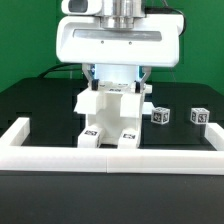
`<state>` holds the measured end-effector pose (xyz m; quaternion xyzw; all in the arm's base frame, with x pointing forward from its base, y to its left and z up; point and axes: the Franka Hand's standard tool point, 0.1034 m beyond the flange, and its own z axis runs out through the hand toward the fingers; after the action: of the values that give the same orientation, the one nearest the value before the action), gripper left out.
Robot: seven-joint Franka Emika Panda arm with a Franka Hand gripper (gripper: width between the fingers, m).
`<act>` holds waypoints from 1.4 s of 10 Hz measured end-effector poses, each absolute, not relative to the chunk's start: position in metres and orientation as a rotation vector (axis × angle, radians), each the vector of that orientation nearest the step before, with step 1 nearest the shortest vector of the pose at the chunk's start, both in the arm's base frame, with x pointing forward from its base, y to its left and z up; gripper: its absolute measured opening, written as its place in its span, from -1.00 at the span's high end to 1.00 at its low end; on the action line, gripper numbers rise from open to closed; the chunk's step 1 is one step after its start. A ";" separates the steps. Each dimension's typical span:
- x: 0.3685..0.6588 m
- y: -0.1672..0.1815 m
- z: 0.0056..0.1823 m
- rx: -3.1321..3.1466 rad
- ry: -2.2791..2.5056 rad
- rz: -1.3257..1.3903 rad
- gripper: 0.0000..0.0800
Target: Assemble chair
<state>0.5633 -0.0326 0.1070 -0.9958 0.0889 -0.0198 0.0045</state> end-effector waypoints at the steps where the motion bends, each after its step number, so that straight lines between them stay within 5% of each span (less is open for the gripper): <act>1: 0.564 -0.029 0.114 -3.113 0.272 -0.057 -0.62; 5: 0.544 0.007 0.143 -3.068 0.337 -0.058 -0.62; 9: 0.515 0.055 0.121 -3.049 0.435 -0.040 -0.62; 14: 0.508 0.069 0.114 -3.034 0.481 -0.067 -0.62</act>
Offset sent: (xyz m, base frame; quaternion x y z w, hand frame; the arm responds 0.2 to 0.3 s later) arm -0.0336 0.0283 0.0273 0.0199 -0.0345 0.0385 0.9985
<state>0.5080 0.0692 0.1140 -0.9868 0.1565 -0.0217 0.0343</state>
